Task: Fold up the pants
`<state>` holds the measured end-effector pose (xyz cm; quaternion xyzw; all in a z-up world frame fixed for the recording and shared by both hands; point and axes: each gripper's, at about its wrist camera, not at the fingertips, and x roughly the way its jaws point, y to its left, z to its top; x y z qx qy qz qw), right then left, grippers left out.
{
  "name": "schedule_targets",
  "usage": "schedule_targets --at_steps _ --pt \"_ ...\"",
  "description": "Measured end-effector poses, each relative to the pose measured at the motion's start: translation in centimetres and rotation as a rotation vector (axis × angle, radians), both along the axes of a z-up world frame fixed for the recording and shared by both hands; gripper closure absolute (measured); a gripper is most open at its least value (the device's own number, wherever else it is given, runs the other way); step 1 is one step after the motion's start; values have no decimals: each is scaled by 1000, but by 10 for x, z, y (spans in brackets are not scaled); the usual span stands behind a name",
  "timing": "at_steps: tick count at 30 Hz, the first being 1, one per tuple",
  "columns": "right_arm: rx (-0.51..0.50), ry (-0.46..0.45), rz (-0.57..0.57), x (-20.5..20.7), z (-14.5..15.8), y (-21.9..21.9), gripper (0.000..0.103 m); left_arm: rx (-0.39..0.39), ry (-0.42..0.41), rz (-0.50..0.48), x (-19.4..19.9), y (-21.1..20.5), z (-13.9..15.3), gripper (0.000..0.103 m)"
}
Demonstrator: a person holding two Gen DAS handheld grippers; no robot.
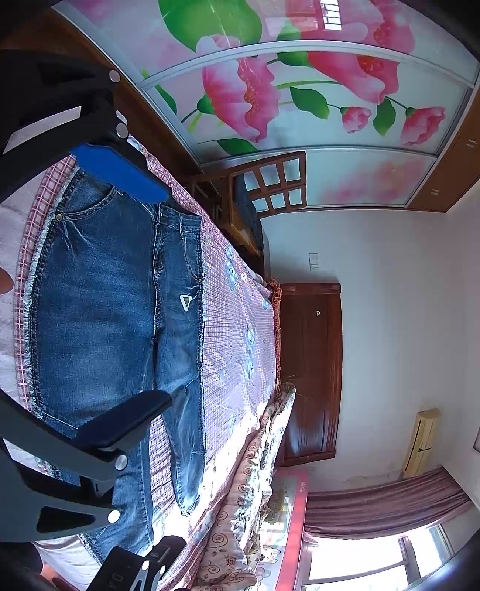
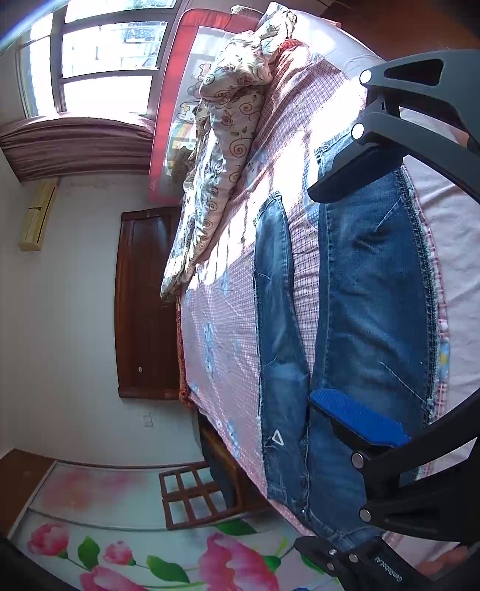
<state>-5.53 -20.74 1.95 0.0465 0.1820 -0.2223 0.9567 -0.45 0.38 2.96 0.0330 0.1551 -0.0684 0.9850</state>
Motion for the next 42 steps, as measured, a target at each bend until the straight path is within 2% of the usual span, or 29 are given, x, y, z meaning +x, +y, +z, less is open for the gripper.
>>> schedule_targets --at_steps 6,12,25,42 --pt "16 -14 7 -1 -1 1 3 -4 3 -6 0 0 -1 2" --pt "-17 3 8 1 -3 2 3 -7 3 -8 0 2 0 2" --pt "-16 -42 12 2 -3 5 3 -12 9 -8 3 1 0 2" --pt "3 -11 17 0 -7 4 3 -11 22 -5 4 0 -2 2"
